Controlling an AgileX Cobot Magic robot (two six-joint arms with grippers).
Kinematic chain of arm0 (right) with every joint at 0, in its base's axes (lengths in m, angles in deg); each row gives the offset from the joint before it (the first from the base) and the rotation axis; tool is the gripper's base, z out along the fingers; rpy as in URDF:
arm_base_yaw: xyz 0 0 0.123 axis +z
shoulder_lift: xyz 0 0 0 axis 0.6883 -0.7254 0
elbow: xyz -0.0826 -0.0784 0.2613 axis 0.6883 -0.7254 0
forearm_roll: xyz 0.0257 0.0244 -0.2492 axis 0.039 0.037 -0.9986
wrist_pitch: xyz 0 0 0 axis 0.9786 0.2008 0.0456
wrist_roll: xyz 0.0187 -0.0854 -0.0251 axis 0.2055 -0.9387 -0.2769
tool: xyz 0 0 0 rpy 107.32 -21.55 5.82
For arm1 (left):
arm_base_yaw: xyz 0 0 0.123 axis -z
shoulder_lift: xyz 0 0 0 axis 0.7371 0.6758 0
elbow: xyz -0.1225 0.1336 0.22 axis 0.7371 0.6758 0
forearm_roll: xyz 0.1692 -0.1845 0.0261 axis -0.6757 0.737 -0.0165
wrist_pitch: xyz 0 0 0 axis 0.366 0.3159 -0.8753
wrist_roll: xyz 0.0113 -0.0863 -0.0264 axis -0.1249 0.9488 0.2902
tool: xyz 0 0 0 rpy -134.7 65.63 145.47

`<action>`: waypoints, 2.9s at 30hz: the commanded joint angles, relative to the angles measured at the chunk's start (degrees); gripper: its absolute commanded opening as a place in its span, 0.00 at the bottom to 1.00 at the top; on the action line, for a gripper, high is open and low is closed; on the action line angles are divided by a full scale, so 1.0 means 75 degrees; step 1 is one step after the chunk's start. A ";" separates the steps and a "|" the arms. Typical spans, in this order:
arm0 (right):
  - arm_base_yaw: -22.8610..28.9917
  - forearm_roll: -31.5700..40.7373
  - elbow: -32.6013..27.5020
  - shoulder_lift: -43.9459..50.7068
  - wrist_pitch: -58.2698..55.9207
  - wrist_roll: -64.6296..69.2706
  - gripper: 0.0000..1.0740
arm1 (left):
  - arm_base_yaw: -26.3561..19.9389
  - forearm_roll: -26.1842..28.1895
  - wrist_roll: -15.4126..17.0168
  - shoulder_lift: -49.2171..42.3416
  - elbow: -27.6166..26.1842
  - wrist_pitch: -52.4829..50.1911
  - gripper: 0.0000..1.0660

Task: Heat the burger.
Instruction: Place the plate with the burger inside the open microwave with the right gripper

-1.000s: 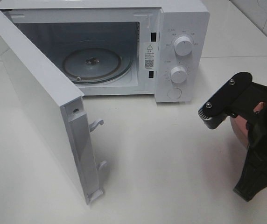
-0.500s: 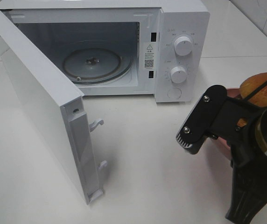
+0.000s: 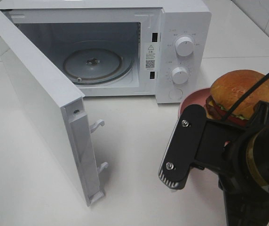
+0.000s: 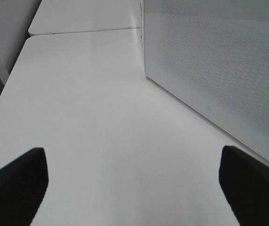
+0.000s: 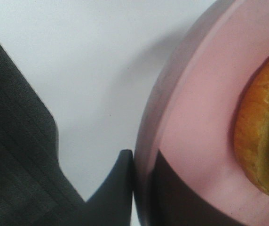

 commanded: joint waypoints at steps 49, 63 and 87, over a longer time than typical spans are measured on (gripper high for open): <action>-0.1238 -0.1436 -0.0015 0.0084 0.2651 -0.5867 0.00 | -0.0015 -0.0046 -0.0008 -0.0130 0.0015 -0.0023 0.85; -0.2552 0.0940 -0.0015 0.0084 0.3254 -0.9870 0.00 | -0.0015 -0.0046 -0.0008 -0.0130 0.0015 -0.0023 0.85; -0.4553 0.4064 0.0000 0.0084 0.3858 -1.5348 0.00 | -0.0015 -0.0046 -0.0008 -0.0130 0.0015 -0.0023 0.85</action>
